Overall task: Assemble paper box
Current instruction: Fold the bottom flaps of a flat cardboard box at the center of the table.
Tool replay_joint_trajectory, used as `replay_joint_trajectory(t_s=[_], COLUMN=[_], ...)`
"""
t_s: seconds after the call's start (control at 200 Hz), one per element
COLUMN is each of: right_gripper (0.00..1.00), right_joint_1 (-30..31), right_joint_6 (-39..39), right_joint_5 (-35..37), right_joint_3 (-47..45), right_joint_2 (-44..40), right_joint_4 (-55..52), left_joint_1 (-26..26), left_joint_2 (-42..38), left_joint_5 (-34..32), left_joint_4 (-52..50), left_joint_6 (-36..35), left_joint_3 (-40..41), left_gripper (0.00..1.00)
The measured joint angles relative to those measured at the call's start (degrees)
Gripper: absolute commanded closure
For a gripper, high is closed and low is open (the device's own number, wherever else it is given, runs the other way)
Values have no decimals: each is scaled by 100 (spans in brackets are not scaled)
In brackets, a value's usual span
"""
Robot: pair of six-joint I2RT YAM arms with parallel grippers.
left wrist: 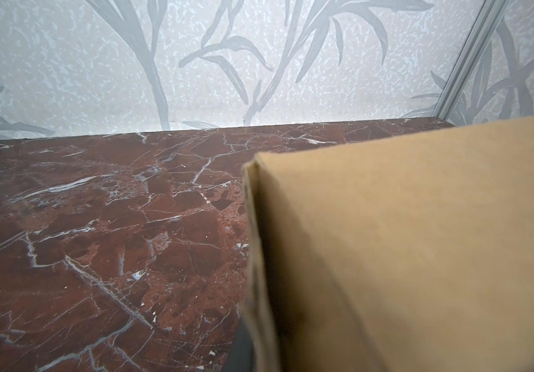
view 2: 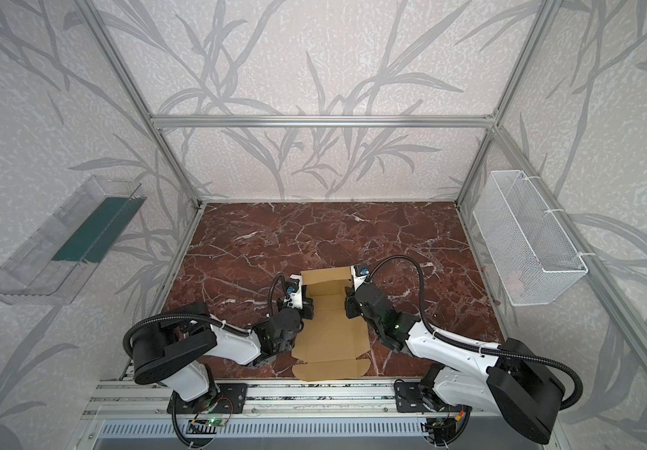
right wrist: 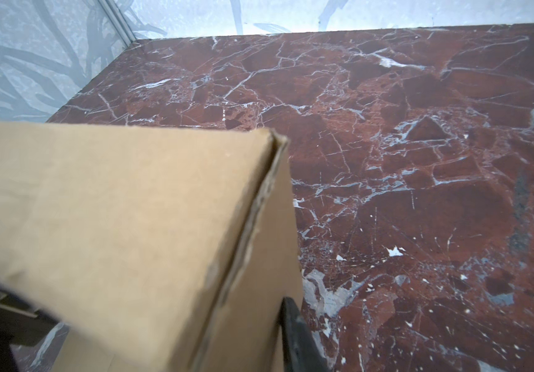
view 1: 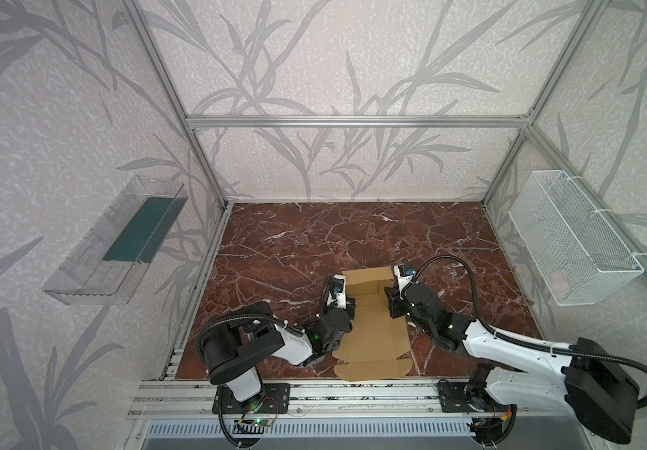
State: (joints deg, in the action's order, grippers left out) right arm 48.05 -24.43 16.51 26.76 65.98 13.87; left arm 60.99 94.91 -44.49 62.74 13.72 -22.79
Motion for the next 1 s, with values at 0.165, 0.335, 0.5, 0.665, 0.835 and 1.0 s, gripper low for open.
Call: replay_joint_trajectory(t_s=[0.165,0.335,0.5,0.665,0.835,1.0], right_gripper=[81,82,86,89,93,97], right_joint_1=[4,24,66,79,101,103], right_joint_6=[-334,-717,-992,-1224,-1309,-1355], right_joint_5=[271,577,870,1091,1209,1357], right_joint_3=[66,295,505,688,907,1123], right_joint_2=[4,4,7,48,138,199], right_joint_4=[-289,-789,-1241,-1631,-2024,-2347], left_joint_1=[87,131,175,214,240,271], left_joint_2=[0,0,-2,-2,-31,-35], left_joint_5=[-61,-76,-138,-157,-166,-216], left_joint_4=[-175,-428,-743,-977,-1209,-1344], left_joint_6=[-7,4,42,63,140,188], left_joint_3=[-96,-302,-540,-695,-789,-896], left_gripper=[100,100,100,100,100,100])
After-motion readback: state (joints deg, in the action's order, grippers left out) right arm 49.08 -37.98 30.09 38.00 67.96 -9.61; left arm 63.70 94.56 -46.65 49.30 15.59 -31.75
